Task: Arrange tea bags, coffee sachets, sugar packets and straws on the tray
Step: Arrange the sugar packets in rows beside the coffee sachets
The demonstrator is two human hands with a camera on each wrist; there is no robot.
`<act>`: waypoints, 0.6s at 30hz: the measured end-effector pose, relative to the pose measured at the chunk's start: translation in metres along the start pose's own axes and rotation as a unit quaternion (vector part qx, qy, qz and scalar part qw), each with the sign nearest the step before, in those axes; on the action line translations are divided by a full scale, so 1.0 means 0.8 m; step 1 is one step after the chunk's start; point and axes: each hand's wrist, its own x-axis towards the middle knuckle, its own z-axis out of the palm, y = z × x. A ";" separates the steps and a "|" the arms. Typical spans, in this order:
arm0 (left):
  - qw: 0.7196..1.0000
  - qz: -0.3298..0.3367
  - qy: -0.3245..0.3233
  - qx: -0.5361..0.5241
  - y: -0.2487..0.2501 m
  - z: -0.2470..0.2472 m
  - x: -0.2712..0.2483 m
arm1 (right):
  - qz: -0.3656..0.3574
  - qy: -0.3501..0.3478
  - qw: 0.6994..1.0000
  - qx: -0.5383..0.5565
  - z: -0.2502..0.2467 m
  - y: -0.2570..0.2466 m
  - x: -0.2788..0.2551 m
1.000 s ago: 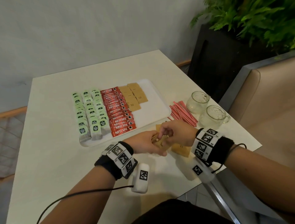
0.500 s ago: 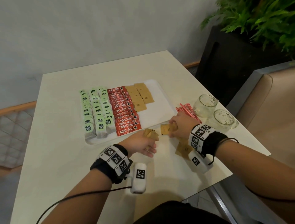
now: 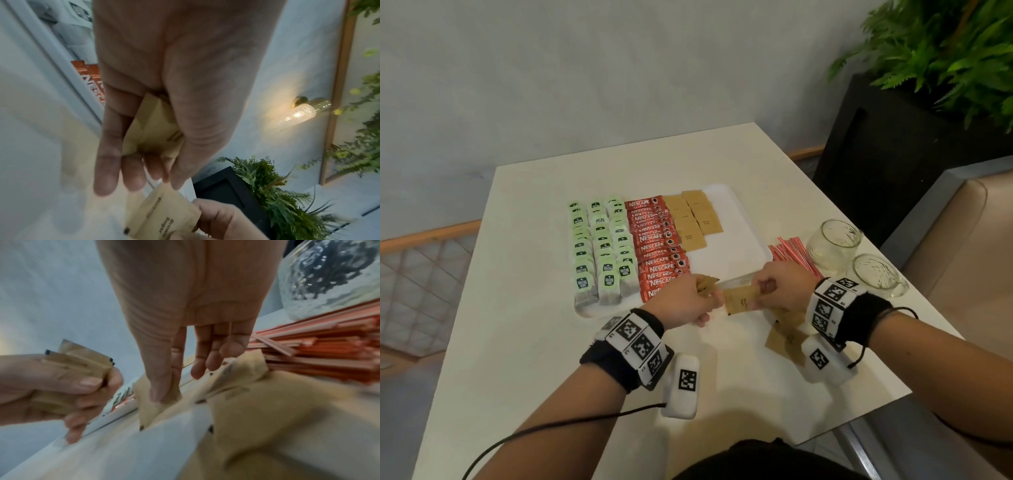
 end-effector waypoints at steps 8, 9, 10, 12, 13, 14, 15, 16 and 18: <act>0.995 0.042 0.063 0.058 0.007 -0.007 0.010 | -0.075 0.017 0.996 0.034 -0.032 -0.032 0.025; 0.995 0.045 0.083 0.019 0.006 -0.007 0.014 | -0.077 0.036 0.994 0.063 -0.036 -0.035 0.029; 0.993 0.040 0.103 -0.033 0.007 -0.007 0.016 | -0.072 0.058 0.990 0.105 -0.038 -0.038 0.032; 0.978 0.031 0.138 -0.155 0.015 -0.007 0.019 | -0.045 0.084 0.973 0.212 -0.038 -0.043 0.040; 0.966 0.031 0.151 -0.207 0.019 -0.007 0.022 | -0.032 0.084 0.961 0.260 -0.037 -0.046 0.044; 0.957 0.029 0.160 -0.239 0.024 -0.009 0.026 | -0.019 0.080 0.953 0.293 -0.037 -0.047 0.049; 0.950 0.027 0.167 -0.263 0.027 -0.010 0.030 | -0.010 0.072 0.947 0.312 -0.036 -0.048 0.054; 0.945 0.020 0.170 -0.279 0.030 -0.014 0.033 | -0.005 0.063 0.943 0.326 -0.036 -0.048 0.060; 0.936 0.004 0.156 -0.316 0.031 -0.020 0.037 | -0.001 0.054 0.935 0.349 -0.039 -0.048 0.073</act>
